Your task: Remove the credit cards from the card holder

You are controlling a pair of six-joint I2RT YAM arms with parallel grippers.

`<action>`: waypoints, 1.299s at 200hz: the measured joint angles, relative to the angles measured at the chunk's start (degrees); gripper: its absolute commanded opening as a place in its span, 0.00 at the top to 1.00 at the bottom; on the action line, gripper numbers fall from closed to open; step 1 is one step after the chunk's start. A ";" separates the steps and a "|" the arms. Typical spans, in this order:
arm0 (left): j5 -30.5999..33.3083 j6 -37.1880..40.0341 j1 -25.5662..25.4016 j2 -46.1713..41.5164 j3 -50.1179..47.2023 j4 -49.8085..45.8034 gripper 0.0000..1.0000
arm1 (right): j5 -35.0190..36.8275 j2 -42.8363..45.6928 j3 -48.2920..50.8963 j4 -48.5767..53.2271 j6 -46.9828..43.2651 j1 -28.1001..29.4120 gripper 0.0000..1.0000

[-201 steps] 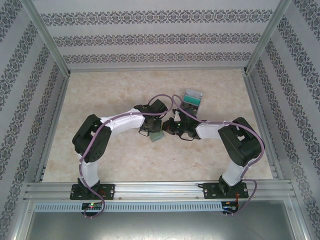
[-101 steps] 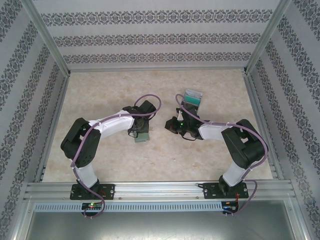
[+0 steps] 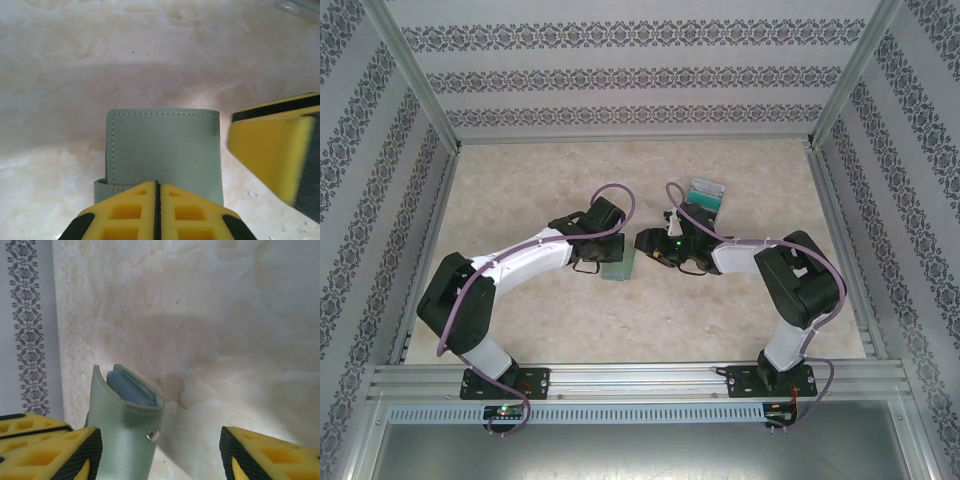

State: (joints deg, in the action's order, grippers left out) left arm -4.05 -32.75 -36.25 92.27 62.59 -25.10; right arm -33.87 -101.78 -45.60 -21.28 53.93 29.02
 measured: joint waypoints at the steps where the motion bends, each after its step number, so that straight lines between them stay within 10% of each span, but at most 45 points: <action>1: -0.11 0.00 0.00 -0.04 -0.04 0.17 1.00 | -0.11 -0.09 0.00 -0.15 0.04 0.00 0.34; 65: -3.76 -0.48 0.00 -0.28 -0.13 3.87 1.00 | -5.40 -5.90 0.39 -13.05 8.63 -0.02 0.42; 115: -4.92 -1.16 0.00 -0.28 -1.03 5.16 1.00 | -7.21 -7.52 1.38 -22.32 15.02 -0.02 1.00; 175: -5.14 -1.14 0.00 -0.28 -1.29 5.20 0.66 | -5.84 -3.91 2.93 -19.15 13.18 -0.42 1.00; 260: -5.86 0.72 -0.11 3.04 0.11 4.44 0.60 | -4.07 -2.08 2.93 -13.77 10.34 -0.42 1.00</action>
State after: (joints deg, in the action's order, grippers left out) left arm -9.91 -32.03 -36.36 95.31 62.70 -20.67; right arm -37.93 -103.85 -42.68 -35.05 64.27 28.60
